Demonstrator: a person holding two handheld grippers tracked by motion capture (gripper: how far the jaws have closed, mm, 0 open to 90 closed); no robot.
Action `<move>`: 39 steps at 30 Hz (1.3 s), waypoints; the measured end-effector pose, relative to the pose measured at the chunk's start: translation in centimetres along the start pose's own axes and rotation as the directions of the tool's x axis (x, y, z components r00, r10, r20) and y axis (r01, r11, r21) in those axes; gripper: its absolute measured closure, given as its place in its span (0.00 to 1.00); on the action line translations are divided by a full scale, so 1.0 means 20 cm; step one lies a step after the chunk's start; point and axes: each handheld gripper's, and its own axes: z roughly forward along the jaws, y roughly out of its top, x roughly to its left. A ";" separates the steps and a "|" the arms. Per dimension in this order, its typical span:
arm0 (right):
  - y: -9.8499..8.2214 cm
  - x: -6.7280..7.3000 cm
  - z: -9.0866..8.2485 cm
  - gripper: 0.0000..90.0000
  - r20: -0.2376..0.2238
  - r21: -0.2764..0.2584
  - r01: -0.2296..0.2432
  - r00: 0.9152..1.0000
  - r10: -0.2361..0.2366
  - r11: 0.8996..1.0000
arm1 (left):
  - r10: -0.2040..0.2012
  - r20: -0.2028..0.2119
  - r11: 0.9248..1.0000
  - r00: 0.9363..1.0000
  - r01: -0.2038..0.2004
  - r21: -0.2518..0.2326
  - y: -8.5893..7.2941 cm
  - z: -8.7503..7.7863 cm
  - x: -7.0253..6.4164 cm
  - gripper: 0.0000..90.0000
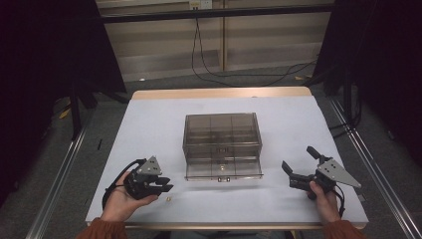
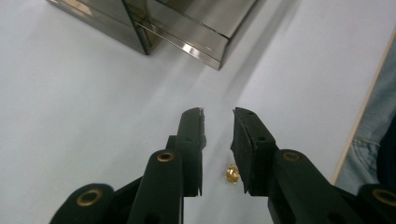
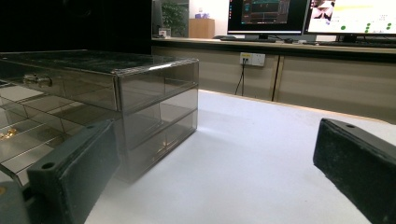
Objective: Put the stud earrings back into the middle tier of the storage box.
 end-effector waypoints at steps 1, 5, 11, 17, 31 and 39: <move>0.00 0.00 0.00 0.00 0.000 0.001 -0.002 1.000 0.002 1.000 | 0.008 -0.001 1.000 1.000 -0.008 0.012 0.00 0.00 0.00 0.81; 0.00 0.00 0.00 0.00 0.002 0.000 0.003 1.000 -0.003 1.000 | 0.017 0.025 0.999 1.000 -0.019 0.051 -0.02 0.02 -0.01 0.81; 0.00 0.00 0.00 0.00 -0.001 0.000 0.000 1.000 0.000 1.000 | 0.048 0.059 0.992 0.997 -0.055 0.116 -0.04 0.06 -0.02 0.82; 0.00 0.00 0.00 0.00 0.001 0.001 0.002 1.000 -0.002 1.000 | 0.049 0.075 0.986 0.996 -0.060 0.153 -0.04 0.10 -0.01 0.81; 0.00 0.00 0.00 0.00 -0.001 0.000 0.000 1.000 0.000 1.000 | 0.008 0.071 0.984 0.997 -0.020 0.175 -0.06 0.12 0.02 0.89; 0.00 0.00 0.00 0.00 0.000 0.000 -0.001 1.000 0.001 1.000 | -0.005 0.086 0.981 0.996 -0.011 0.192 -0.06 0.14 0.01 0.94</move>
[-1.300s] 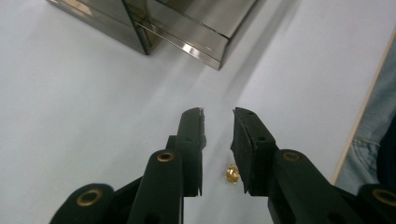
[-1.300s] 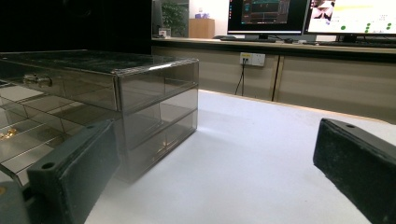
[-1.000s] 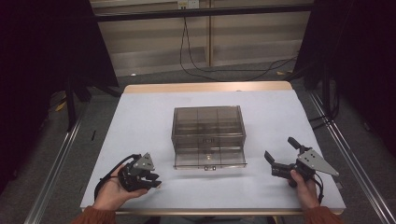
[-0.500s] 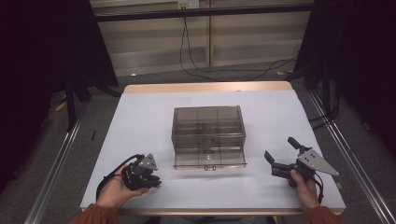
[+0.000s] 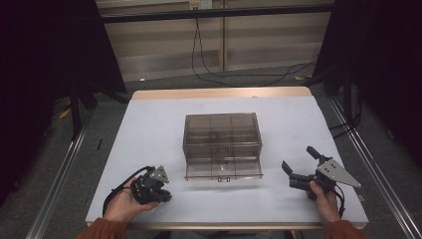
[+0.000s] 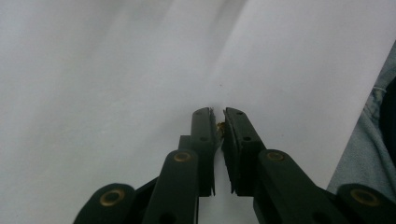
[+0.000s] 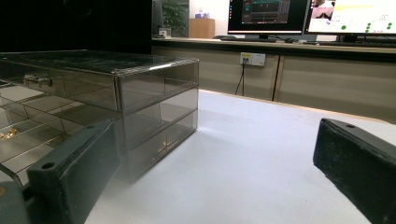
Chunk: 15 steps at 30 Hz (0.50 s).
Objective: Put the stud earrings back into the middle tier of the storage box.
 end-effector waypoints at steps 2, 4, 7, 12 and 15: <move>0.00 0.00 0.00 0.00 0.001 0.001 -0.002 1.000 0.002 1.000 | -0.002 -0.003 1.000 1.000 0.002 -0.001 0.00 0.00 0.00 0.95; 0.00 0.00 0.00 0.00 0.001 0.001 -0.002 1.000 0.002 1.000 | -0.016 0.001 1.000 1.000 0.016 -0.007 0.00 0.00 0.01 0.95; 0.00 0.00 0.00 0.00 0.001 0.001 -0.002 1.000 0.002 1.000 | -0.053 0.001 0.998 0.999 0.053 -0.036 -0.02 0.00 0.02 0.96; 0.00 0.00 0.00 0.00 0.001 0.001 -0.003 1.000 0.003 1.000 | -0.092 0.012 0.988 0.996 0.092 -0.124 -0.05 -0.03 0.04 0.96; 0.00 0.00 0.00 0.00 0.001 0.001 -0.004 1.000 0.003 1.000 | -0.112 0.008 0.980 0.994 0.112 -0.162 -0.06 -0.05 0.05 0.96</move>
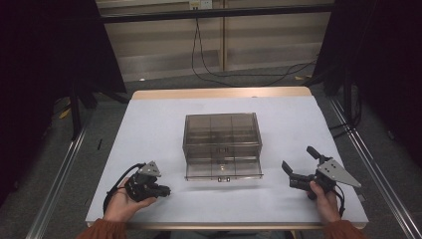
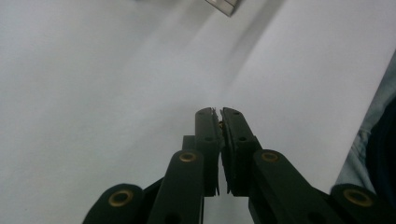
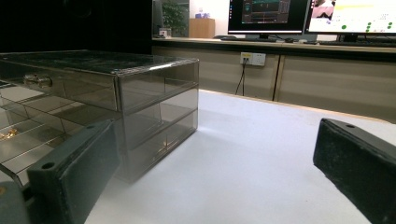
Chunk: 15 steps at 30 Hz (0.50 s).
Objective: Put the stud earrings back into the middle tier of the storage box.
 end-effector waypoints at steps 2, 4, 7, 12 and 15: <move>0.00 0.00 0.00 0.00 0.000 0.000 0.000 1.000 0.000 1.000 | -0.025 -0.009 0.999 1.000 0.025 -0.044 -0.01 -0.02 0.01 0.96; 0.00 0.00 0.00 0.00 0.000 0.000 0.000 1.000 0.000 1.000 | -0.028 -0.007 0.998 1.000 0.027 -0.062 -0.01 -0.02 0.02 0.96; 0.00 0.00 0.00 0.00 0.000 -0.001 0.000 1.000 0.000 1.000 | -0.050 -0.013 0.992 0.999 0.048 -0.120 -0.01 -0.05 0.02 0.96; 0.00 0.00 0.00 0.00 0.000 0.000 0.001 1.000 -0.001 1.000 | -0.076 -0.011 0.977 0.997 0.072 -0.201 0.00 -0.09 0.01 0.96; 0.00 0.00 0.00 0.00 0.000 0.000 0.001 1.000 -0.001 1.000 | -0.072 -0.011 0.971 0.997 0.067 -0.232 0.01 -0.10 -0.01 0.96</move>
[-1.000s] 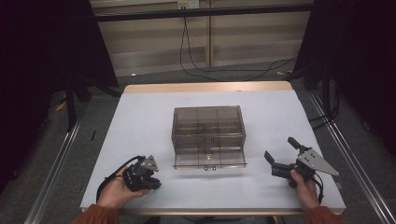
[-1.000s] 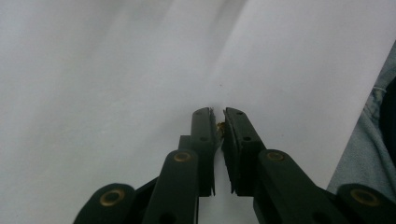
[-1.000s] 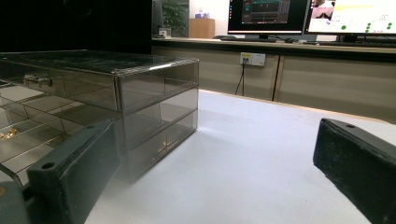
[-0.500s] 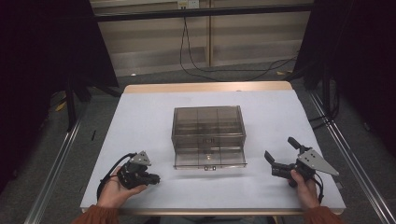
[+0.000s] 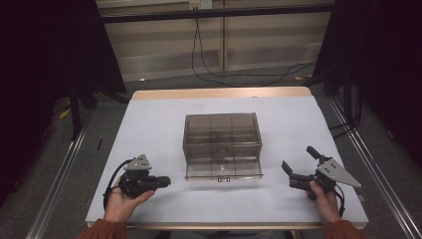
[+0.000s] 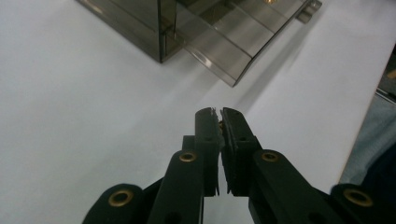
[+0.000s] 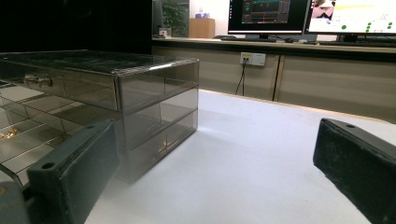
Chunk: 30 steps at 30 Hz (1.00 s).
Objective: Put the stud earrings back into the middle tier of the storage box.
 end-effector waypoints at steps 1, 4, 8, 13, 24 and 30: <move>0.00 0.00 0.00 0.00 -0.001 -0.001 0.002 1.000 -0.002 1.000 | 0.001 -0.005 1.000 1.000 -0.001 -0.005 0.00 0.00 -0.01 0.96; 0.00 0.00 0.00 0.00 0.000 -0.001 0.003 1.000 -0.003 1.000 | 0.005 0.001 1.000 1.000 -0.005 -0.016 0.01 0.00 -0.02 0.96; 0.00 0.00 0.00 0.00 0.000 -0.001 0.003 1.000 -0.003 1.000 | 0.010 -0.008 1.000 1.000 -0.010 -0.028 0.03 -0.01 -0.03 0.96; 0.00 0.00 0.00 0.00 0.000 0.000 0.003 1.000 -0.003 1.000 | 0.017 -0.005 0.999 1.000 -0.017 -0.030 0.06 -0.01 -0.04 0.96; 0.00 0.00 0.00 0.00 0.000 0.000 0.002 1.000 -0.002 1.000 | 0.051 0.000 0.995 0.999 -0.051 -0.080 0.18 -0.02 -0.07 0.96; 0.00 0.00 0.00 0.00 0.000 0.000 0.002 1.000 -0.002 1.000 | 0.064 0.012 0.995 0.998 -0.062 -0.080 0.22 -0.01 -0.09 0.96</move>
